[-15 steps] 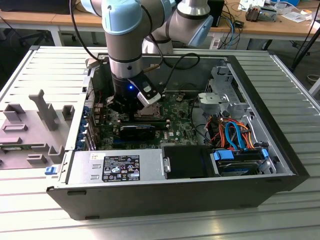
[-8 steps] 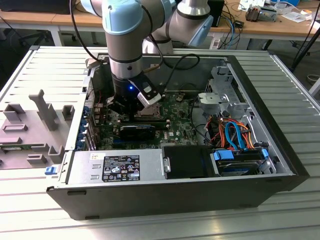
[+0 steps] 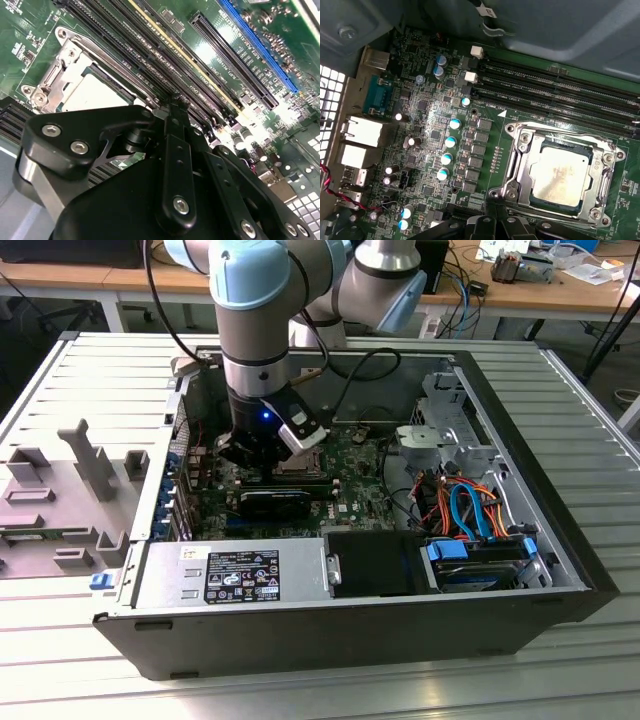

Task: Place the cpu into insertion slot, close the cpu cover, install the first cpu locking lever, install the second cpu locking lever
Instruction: 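Install the second cpu locking lever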

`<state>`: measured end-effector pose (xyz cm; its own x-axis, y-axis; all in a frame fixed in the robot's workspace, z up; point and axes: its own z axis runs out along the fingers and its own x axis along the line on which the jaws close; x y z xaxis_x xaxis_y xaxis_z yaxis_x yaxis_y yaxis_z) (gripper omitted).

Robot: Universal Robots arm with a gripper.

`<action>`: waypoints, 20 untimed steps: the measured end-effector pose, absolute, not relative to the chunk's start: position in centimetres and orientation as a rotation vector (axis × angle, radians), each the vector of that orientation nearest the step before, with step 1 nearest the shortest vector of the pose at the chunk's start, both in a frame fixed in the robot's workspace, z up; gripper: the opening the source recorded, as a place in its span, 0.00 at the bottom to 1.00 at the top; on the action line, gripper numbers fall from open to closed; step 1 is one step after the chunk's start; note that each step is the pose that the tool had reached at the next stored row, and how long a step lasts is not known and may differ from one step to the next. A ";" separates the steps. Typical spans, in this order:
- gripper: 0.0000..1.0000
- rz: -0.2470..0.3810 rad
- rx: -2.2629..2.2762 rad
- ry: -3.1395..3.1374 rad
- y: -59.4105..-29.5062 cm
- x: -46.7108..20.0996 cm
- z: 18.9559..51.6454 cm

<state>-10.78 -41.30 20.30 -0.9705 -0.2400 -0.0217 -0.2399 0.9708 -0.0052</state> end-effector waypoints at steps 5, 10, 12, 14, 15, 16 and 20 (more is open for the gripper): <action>0.11 -0.003 -0.477 3.083 -41.3 -10.8 20.3; 0.11 0.005 -0.480 3.081 -41.2 -11.1 20.3; 0.11 0.005 -0.480 3.081 -41.2 -11.3 20.3; 0.11 0.005 -0.480 3.082 -41.2 -11.5 20.3; 0.11 0.004 -0.480 3.082 -41.1 -11.5 20.3; 0.11 0.004 -0.480 3.082 -41.1 -11.5 20.3; 0.11 0.006 -0.494 3.079 -40.8 -11.5 20.2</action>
<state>-11.49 -40.80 20.21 -0.9496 -0.3125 -0.0235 -0.3125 0.9499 -0.0001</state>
